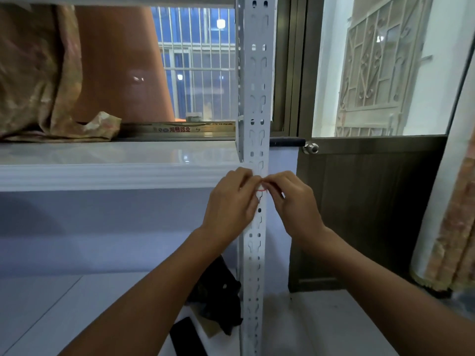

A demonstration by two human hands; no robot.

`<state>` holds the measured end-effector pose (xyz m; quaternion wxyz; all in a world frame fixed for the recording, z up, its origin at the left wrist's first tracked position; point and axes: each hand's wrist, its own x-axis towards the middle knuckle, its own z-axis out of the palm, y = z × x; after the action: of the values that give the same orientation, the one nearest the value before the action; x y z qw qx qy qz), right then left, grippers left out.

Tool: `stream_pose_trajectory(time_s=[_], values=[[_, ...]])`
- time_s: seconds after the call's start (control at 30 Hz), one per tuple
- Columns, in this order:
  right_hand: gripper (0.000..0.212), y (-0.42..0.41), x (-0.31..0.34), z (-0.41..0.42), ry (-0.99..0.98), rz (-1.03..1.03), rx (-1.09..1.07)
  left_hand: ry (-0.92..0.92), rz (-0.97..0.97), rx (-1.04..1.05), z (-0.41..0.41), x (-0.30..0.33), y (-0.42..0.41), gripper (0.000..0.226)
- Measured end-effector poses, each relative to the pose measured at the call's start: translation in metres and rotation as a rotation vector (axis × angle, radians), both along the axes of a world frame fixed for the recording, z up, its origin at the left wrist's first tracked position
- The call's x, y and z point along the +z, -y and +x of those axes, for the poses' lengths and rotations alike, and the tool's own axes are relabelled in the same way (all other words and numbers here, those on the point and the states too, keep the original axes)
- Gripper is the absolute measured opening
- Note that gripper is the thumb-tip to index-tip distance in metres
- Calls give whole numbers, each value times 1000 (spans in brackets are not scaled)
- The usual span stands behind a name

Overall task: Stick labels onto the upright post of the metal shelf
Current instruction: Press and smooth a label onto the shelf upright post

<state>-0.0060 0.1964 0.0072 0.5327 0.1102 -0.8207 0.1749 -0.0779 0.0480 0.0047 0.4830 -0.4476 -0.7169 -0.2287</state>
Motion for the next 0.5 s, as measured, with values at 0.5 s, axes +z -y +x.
stream_pose_trajectory(time_s=[0.5], values=[[10, 0, -5, -4, -11, -70, 38, 48, 38, 196, 2, 8, 5, 35]])
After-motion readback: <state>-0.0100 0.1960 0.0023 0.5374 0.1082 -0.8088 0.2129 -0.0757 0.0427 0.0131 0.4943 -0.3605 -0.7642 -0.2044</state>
